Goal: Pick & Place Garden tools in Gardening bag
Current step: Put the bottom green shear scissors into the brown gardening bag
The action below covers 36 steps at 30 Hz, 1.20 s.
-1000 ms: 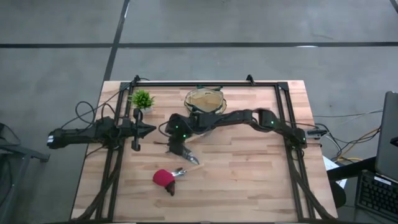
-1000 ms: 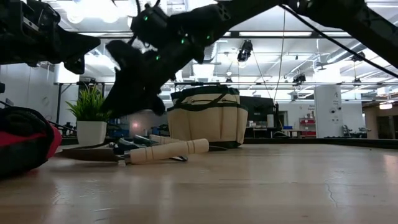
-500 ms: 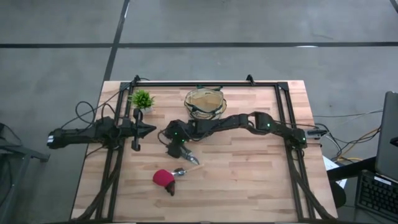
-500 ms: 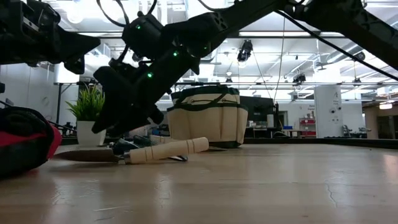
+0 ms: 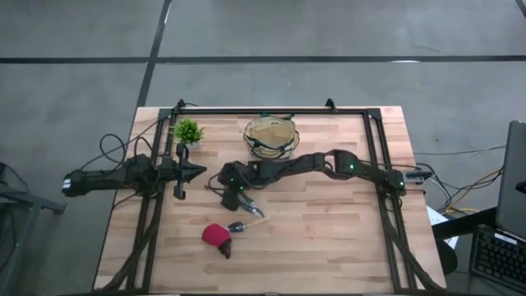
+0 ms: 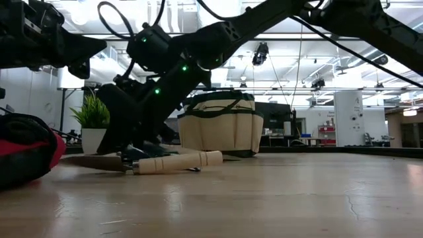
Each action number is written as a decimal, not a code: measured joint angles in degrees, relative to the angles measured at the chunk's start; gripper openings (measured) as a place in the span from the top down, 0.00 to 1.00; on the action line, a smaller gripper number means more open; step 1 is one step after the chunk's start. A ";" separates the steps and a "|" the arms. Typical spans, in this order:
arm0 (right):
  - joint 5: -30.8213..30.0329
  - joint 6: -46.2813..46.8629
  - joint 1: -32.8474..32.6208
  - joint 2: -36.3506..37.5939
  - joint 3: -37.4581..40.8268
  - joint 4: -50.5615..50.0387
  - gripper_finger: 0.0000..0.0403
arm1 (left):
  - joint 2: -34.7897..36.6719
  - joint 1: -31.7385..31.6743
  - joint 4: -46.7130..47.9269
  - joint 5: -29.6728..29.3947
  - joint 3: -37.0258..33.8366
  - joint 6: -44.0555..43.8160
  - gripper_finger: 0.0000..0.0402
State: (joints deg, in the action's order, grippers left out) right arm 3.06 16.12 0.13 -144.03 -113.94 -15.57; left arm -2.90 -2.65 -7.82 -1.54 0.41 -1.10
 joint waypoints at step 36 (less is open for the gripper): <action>6.48 -0.77 0.63 11.68 -1.95 -16.16 0.98 | 0.00 0.00 0.35 0.02 0.01 0.00 0.98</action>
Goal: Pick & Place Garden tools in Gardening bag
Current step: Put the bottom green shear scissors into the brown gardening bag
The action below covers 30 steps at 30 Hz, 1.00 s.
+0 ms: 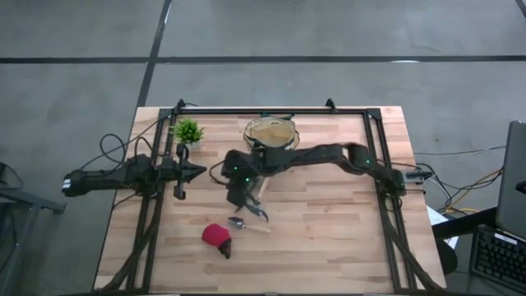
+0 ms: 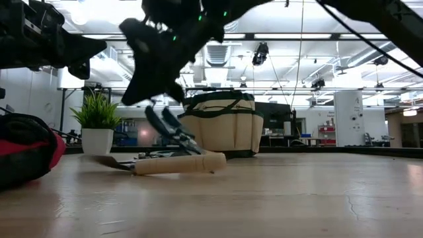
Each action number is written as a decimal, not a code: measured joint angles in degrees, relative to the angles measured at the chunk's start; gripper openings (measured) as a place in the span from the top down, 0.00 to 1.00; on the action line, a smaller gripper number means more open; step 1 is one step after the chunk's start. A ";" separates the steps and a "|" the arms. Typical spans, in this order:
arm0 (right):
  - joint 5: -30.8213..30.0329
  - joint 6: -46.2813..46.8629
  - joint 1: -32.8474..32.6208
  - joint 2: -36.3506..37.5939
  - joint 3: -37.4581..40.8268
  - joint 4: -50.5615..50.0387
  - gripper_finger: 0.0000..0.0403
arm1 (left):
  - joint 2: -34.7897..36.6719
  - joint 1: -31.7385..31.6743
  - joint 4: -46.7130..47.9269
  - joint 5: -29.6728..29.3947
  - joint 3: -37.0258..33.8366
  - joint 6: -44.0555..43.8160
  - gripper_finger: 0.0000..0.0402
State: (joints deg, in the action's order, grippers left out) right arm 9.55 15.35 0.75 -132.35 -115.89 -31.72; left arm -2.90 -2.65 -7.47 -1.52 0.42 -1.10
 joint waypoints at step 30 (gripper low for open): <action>-23.40 -0.76 1.86 25.89 2.40 -13.64 0.98 | 0.00 0.01 0.72 -0.02 0.00 0.00 0.98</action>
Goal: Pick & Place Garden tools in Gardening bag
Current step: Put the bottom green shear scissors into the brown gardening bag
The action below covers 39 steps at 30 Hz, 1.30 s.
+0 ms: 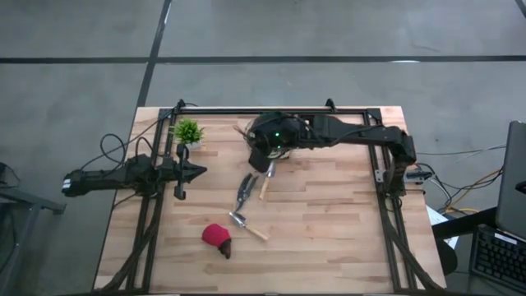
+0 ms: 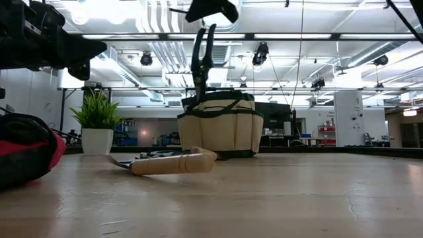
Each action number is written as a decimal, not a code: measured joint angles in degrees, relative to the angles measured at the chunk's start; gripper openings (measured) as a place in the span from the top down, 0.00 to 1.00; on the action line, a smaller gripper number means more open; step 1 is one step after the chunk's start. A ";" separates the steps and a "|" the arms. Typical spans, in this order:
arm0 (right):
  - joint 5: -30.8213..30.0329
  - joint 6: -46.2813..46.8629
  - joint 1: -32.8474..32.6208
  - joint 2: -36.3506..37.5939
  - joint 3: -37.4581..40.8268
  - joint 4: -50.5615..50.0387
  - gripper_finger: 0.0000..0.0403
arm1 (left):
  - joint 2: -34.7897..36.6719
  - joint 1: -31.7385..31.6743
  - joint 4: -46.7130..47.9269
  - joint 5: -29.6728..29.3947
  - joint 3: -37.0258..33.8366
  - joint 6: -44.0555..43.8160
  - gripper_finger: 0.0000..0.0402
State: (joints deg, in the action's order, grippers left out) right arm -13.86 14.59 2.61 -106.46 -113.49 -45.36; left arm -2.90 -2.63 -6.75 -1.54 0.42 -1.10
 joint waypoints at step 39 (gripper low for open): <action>-14.46 3.09 5.41 13.41 0.59 -20.26 0.98 | 0.01 -0.02 0.04 -0.01 0.00 0.00 0.98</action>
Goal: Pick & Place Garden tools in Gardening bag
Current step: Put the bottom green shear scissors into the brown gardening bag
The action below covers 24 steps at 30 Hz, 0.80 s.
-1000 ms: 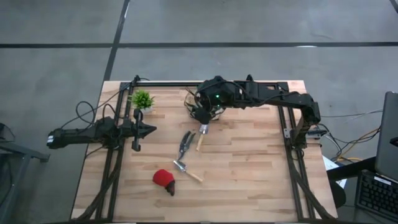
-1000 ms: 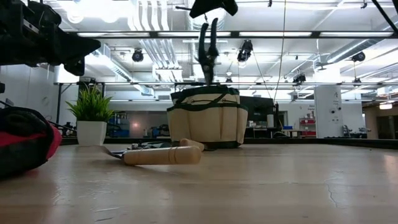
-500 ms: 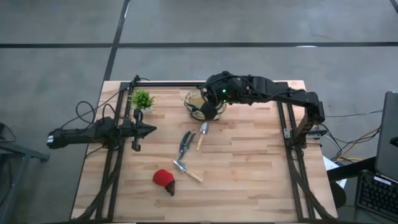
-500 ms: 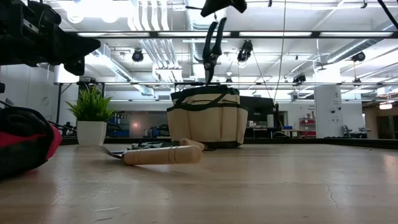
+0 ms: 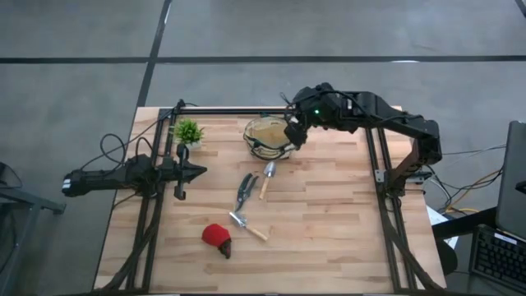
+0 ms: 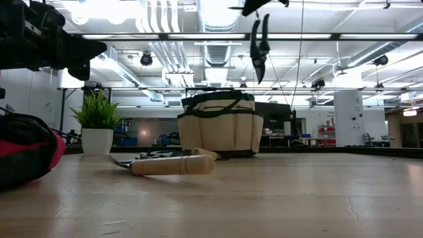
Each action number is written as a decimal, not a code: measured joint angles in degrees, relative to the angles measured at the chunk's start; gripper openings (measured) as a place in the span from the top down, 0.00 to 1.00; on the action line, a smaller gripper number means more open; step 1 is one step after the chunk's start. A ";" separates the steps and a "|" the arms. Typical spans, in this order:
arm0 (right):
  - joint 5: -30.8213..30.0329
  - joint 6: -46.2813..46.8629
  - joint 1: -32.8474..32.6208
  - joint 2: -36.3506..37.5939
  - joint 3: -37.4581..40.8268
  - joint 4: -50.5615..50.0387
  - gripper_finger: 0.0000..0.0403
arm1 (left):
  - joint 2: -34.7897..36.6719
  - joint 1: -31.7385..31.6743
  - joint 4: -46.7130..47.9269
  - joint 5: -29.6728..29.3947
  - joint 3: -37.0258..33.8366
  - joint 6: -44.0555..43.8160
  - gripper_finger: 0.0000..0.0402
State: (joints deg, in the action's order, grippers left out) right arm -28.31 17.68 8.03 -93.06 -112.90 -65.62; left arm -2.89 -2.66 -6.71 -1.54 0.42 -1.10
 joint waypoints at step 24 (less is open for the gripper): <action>-0.42 6.85 7.54 3.85 17.13 9.04 0.98 | -0.01 0.00 -0.04 0.00 -0.01 0.00 0.98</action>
State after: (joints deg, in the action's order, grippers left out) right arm -28.73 24.53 15.57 -89.21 -95.77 -56.58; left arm -2.89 -2.66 -6.75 -1.54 0.40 -1.10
